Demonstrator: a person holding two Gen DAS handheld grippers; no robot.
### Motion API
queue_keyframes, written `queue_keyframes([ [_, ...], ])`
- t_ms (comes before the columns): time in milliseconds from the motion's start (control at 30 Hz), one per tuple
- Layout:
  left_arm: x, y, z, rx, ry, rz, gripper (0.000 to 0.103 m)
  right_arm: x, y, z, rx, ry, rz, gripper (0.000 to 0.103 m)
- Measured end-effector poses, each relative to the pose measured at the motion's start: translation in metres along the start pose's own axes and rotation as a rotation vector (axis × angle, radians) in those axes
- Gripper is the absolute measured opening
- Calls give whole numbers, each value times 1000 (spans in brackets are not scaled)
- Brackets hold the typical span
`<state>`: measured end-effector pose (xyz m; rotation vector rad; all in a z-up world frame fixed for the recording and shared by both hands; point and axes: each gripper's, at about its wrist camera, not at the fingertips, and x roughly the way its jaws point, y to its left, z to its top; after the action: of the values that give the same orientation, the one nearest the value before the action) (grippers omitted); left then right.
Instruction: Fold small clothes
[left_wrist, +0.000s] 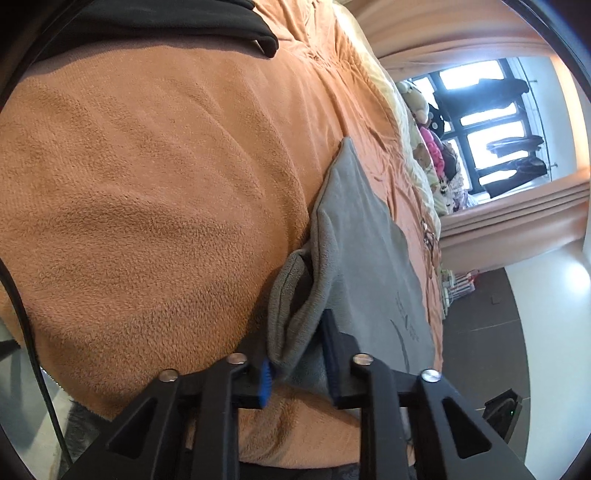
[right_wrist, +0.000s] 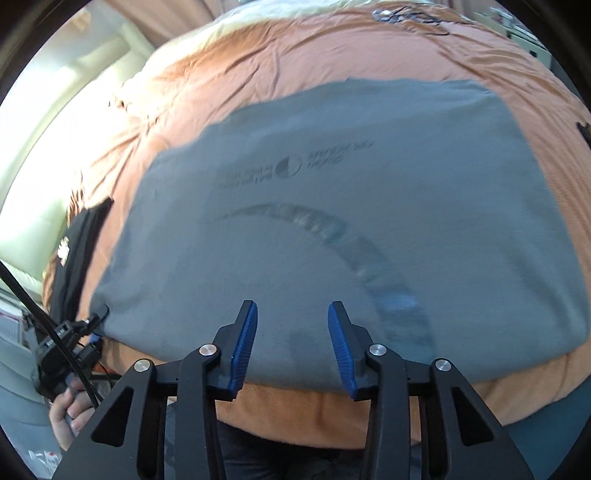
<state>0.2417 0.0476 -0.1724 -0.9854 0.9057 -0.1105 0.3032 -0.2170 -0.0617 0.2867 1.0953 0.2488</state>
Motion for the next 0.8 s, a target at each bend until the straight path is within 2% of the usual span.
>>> queue_keyframes([
  [67, 1, 1, -1, -3, -6, 14, 14, 18, 10, 7, -34, 25, -32, 34],
  [200, 1, 3, -2, -19, -15, 32, 10, 47, 21, 22, -75, 57, -88, 34],
  [433, 2, 3, -1, -56, -18, 46, 9, 80, 40, 54, -159, 29, -198, 34],
  [700, 0, 5, -1, -99, -24, 64, 8, 104, 48, 81, -179, 15, -231, 34],
  [800, -1, 7, -1, -114, -23, 61, 8, 99, 48, 96, -161, 1, -195, 34],
])
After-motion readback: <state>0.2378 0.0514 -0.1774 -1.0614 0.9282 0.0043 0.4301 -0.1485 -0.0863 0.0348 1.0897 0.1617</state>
